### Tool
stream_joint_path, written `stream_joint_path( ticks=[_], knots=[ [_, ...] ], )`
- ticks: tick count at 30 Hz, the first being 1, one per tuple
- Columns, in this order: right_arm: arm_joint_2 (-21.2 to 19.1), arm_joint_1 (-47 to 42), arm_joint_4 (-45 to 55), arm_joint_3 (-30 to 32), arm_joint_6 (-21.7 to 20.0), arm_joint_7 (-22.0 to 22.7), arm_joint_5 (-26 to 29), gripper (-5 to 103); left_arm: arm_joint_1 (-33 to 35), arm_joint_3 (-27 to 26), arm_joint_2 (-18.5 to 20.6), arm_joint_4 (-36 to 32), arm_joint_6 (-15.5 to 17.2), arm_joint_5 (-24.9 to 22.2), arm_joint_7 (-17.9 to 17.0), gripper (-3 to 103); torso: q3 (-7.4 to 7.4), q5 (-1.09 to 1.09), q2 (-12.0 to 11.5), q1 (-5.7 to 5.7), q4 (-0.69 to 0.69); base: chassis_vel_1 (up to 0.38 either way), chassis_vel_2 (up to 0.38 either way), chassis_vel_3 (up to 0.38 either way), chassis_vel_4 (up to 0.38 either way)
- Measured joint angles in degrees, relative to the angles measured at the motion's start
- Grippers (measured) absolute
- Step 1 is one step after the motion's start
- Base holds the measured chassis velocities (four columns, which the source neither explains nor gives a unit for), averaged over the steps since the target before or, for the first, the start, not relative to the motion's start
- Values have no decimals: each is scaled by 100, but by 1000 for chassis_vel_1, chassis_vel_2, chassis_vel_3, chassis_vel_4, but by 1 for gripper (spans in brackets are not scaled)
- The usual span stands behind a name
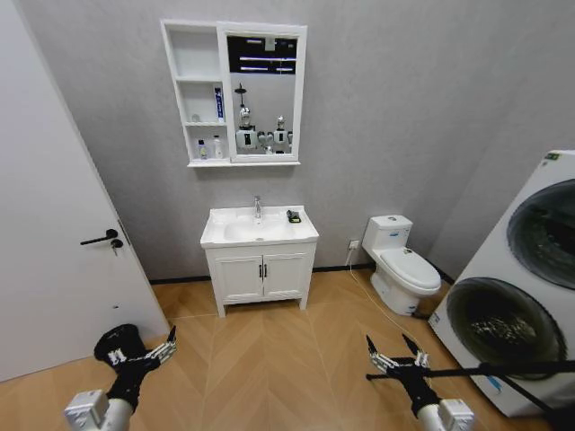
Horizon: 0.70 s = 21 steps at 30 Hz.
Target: Move facial cleanser and shampoo from washbasin to cabinet, then wipe washbasin with towel.
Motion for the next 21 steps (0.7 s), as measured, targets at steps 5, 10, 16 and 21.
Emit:
stream_joint_path(
  ticks=[5,10,16,21],
  knots=[
    [0,-1,0,0,0,0,0,100,0,0,0,0,0,0,0,100,0,0,1,-1,0,75,27,20,63],
    [0,-1,0,0,0,0,0,100,1,0,0,0,0,0,0,100,0,0,1,0,0,68,68,68,63],
    [0,0,1,0,0,0,0,100,1,-1,0,0,0,0,-2,100,0,0,0,1,2,41,65,65,41],
    [0,-1,0,0,0,0,0,100,1,0,0,0,0,0,-2,100,0,0,0,0,0,0,0,0,0]
  ],
)
